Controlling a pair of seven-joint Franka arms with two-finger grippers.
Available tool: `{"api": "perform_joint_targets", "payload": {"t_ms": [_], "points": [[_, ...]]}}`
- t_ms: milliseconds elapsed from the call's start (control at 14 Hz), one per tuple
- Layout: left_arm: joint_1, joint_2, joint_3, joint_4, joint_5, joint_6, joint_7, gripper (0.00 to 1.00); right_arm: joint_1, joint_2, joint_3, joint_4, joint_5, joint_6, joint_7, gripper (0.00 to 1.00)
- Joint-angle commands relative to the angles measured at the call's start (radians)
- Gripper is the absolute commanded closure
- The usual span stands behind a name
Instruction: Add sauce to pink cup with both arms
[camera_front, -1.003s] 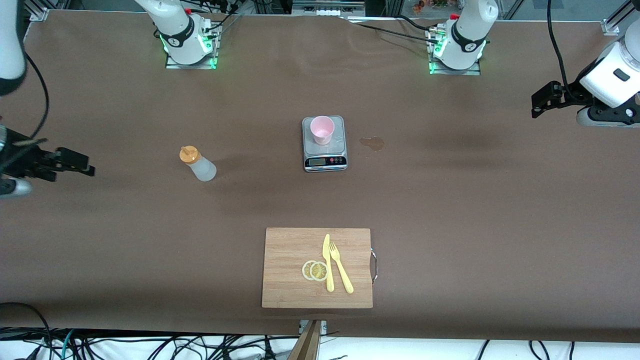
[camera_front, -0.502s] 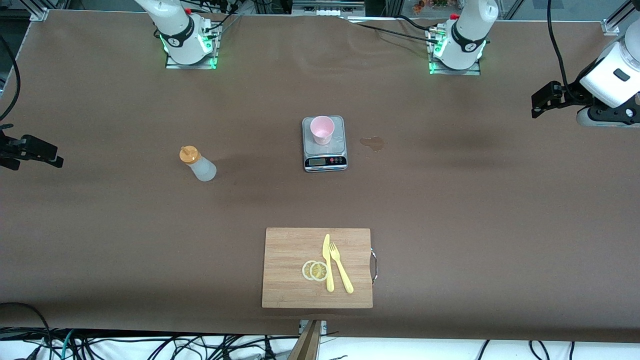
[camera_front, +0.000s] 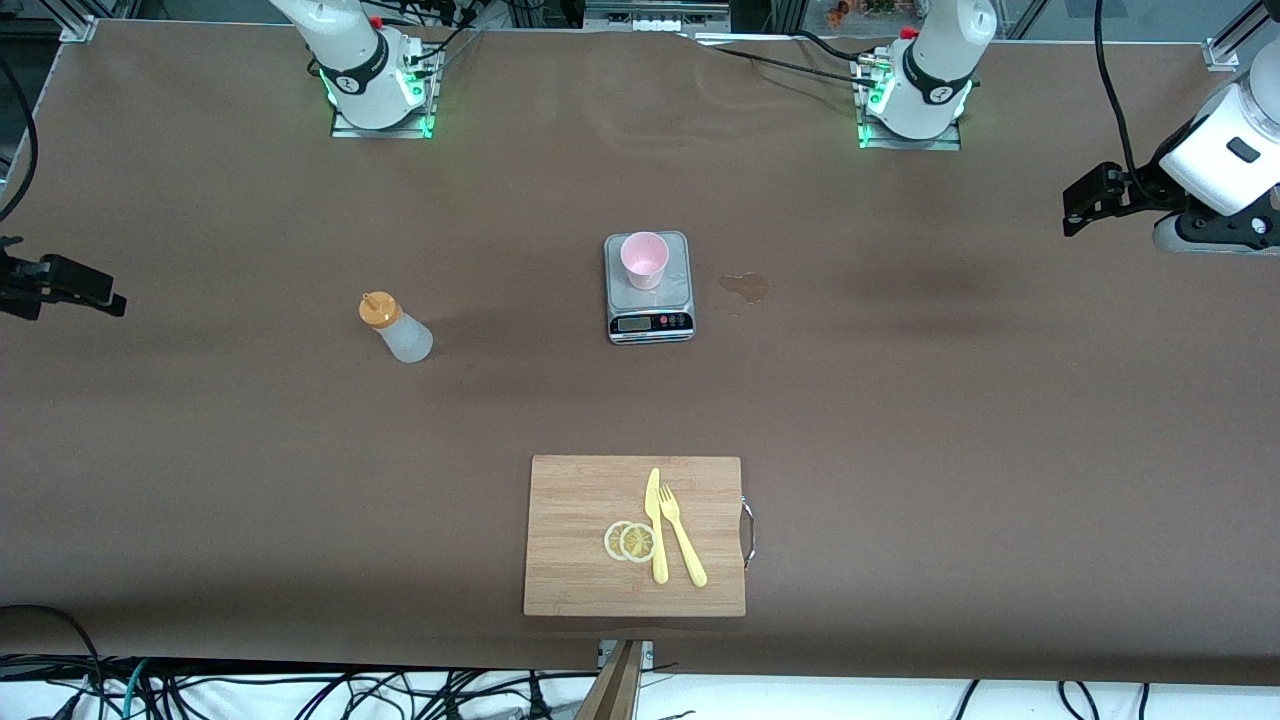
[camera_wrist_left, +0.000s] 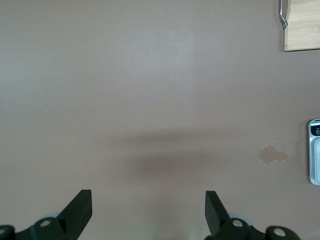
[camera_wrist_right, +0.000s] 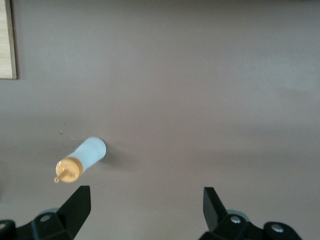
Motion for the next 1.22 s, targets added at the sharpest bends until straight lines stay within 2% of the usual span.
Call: {"api": "perform_joint_targets", "payload": {"t_ms": [0,143,358,1147], "points": [[-0.005,0.011,0.001,0.023,0.020,-0.007,0.013,0.00,0.059,-0.046,-0.051,-0.020,-0.010,-0.061,0.038,0.00],[-0.005,0.011,0.001,0.023,0.020,-0.007,0.013,0.00,0.122,-0.057,-0.096,-0.024,-0.014,-0.079,0.125,0.00],[-0.005,0.011,0.001,0.023,0.020,-0.007,0.012,0.00,0.130,-0.098,-0.091,-0.068,-0.016,-0.097,0.139,0.00],[-0.005,0.011,0.001,0.023,0.020,-0.008,0.012,0.00,0.152,-0.113,-0.085,-0.104,-0.013,-0.110,0.203,0.00]]}}
